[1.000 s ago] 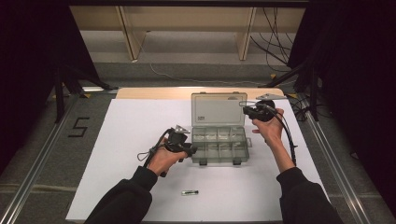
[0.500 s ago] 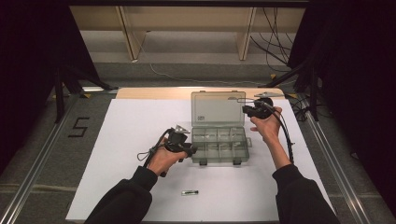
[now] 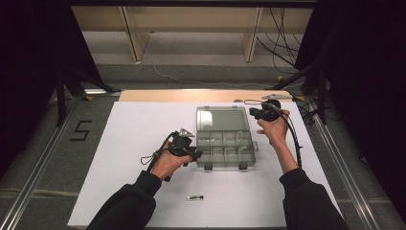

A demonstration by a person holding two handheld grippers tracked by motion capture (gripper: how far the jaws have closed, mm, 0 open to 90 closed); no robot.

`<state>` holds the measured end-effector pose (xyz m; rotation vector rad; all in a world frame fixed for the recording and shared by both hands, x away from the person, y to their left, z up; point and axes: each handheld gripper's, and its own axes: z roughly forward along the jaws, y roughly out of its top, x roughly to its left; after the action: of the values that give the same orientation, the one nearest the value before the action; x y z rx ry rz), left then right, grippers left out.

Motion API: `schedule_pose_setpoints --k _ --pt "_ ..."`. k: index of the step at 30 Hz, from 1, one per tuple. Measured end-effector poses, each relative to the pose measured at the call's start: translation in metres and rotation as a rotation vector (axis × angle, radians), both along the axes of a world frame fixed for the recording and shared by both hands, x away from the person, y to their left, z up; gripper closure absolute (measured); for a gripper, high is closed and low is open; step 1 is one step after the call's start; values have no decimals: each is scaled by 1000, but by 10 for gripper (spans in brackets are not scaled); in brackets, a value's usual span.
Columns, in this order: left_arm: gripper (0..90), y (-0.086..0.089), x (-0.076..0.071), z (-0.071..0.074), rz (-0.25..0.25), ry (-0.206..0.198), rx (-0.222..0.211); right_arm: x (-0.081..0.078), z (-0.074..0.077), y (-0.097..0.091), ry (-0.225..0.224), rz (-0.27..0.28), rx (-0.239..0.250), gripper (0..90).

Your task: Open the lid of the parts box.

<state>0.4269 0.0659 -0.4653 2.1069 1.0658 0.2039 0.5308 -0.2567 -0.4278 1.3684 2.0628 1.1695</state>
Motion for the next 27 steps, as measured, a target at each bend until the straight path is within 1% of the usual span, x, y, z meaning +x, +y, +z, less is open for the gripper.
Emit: schedule_pose_setpoints --k 4,5,6,7,8,9,10,11,13,14,15,16,17,18,19,20,21,22,23,24,25,26,27 --pt "621 0 0 0 -11 3 -1 -1 1 0 4 13 22 838" --pt "611 0 -1 0 -4 -1 -3 -1 1 0 -11 32 20 822" --pt "603 0 -1 1 -7 -2 -7 -2 2 1 -8 24 27 803" --pt "597 0 0 1 -11 -3 -13 -4 4 1 -14 37 24 771" --pt "587 1 -1 2 -11 -8 -13 -5 5 2 -34 49 26 727" --pt "563 2 -1 3 -7 -14 -18 -7 7 2 -46 54 20 669" --pt "528 4 -1 5 7 -25 -27 -11 10 3 -62 62 21 616" --pt "506 6 -1 8 15 -28 -41 -15 13 6 -79 69 20 570" --pt "439 11 -3 13 27 -44 -76 -24 20 10 -104 105 21 497" --pt "410 13 -4 15 31 -51 -89 -29 24 11 -116 134 19 476" --pt "388 15 -6 17 28 -60 -90 -34 26 13 -140 157 27 466" --pt "374 16 -8 18 27 -77 -97 -38 30 16 -137 178 32 452" --pt "366 17 -10 20 26 -97 -112 -41 33 17 -159 196 26 441" --pt "361 18 -12 20 34 -108 -125 -44 36 18 -169 210 43 438" --pt "352 19 -14 22 28 -109 -131 -46 38 20 -183 225 51 428" --pt "339 20 -16 22 27 -122 -136 -50 40 22 -172 231 48 416" --pt "329 20 -18 22 19 -128 -133 -52 41 22 -189 245 29 410" --pt "318 20 -20 23 14 -134 -142 -54 42 23 -190 259 22 404" --pt "309 20 -22 24 10 -138 -149 -56 42 25 -198 266 28 394" --pt "302 21 -23 25 1 -131 -154 -59 44 26 -192 277 27 386" --pt "297 22 -25 27 -3 -137 -159 -62 45 28 -197 290 33 385" --pt "294 22 -27 29 -6 -151 -159 -65 47 29 -201 302 37 380" --pt "291 21 -30 30 -2 -164 -177 -68 49 30 -200 310 31 370"
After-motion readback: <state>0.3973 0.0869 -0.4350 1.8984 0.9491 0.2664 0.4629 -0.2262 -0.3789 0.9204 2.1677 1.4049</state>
